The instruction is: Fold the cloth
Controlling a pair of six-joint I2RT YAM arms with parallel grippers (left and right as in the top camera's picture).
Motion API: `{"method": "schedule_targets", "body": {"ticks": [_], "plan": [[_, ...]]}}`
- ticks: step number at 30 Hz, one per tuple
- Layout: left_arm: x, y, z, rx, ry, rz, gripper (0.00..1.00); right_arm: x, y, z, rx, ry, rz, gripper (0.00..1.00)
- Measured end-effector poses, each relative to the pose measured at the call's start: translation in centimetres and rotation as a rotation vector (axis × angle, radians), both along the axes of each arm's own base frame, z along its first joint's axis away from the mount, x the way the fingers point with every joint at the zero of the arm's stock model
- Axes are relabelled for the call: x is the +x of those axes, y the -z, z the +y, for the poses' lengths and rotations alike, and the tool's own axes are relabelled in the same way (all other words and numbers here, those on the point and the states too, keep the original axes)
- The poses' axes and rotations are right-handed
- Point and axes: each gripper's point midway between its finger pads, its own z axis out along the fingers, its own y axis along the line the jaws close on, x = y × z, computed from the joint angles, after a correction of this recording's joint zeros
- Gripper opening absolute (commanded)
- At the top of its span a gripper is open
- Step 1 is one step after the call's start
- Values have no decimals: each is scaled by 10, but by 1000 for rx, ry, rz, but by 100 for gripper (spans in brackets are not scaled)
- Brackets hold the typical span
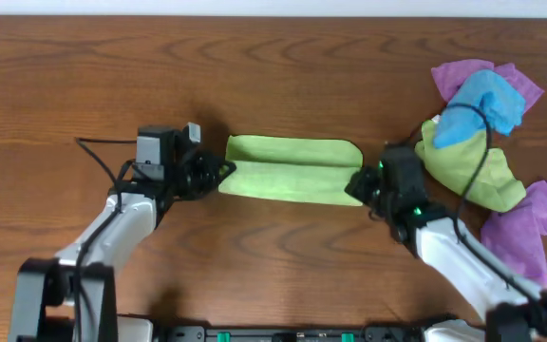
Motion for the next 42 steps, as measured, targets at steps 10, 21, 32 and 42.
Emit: {"method": "schedule_targets", "body": {"ticks": [10, 21, 32, 42], "plan": [[39, 28, 2, -13, -102, -33, 6, 64, -1, 7, -140, -82, -47, 1], [81, 28, 0, 1, -126, -60, 6, 65, 16, 1, -211, -103, -10, 2], [83, 42, -1, 13, -122, -35, 27, 50, 28, -8, -254, -102, 66, 22], [81, 37, -6, -23, -95, -29, 56, 34, 37, -16, -296, -113, 143, 38]]}}
